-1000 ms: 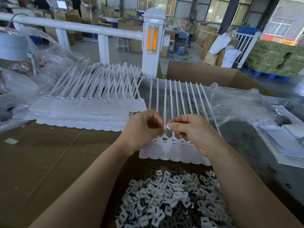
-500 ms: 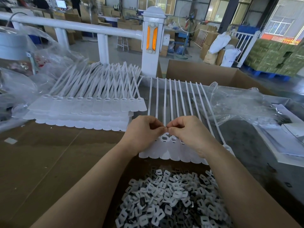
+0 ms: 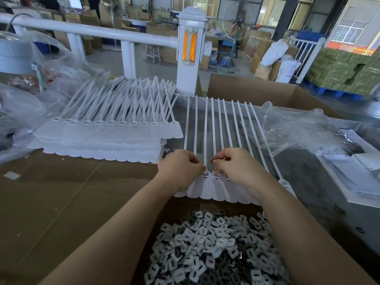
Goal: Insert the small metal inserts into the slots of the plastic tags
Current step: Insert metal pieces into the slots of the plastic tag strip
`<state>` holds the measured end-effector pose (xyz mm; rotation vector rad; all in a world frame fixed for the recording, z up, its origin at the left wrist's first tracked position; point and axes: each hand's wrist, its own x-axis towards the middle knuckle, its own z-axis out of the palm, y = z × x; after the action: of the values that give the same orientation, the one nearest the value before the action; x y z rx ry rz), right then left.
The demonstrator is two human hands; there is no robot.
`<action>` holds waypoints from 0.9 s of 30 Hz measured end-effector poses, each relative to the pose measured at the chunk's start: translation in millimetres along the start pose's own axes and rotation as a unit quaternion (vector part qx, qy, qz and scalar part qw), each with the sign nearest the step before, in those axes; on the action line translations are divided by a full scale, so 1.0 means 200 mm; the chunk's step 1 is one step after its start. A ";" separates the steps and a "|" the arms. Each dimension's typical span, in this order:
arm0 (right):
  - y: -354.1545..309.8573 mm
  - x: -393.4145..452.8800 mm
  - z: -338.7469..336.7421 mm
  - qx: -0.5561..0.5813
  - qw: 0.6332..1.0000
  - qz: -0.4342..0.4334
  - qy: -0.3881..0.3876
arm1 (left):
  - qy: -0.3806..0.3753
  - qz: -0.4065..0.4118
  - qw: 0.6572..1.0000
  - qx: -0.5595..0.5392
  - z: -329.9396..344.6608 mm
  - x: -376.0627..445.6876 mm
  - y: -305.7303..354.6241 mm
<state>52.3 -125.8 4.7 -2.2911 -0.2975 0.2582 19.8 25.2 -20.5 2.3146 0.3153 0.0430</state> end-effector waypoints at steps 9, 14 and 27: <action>0.00 0.00 0.00 0.000 1.000 0.004 -0.006 | 0.006 -0.009 1.000 0.024 0.01 0.01 0.01; 0.00 0.01 -0.01 0.001 1.000 0.009 -0.007 | 0.011 -0.002 1.000 0.028 0.01 0.01 0.01; 0.00 0.01 -0.02 0.002 1.000 0.017 -0.020 | 0.007 0.251 0.949 0.190 -0.07 -0.04 -0.02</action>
<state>55.3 -129.0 7.1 -2.2899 -0.2786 0.3231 9.8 36.9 -13.0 2.7225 -0.2947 0.2732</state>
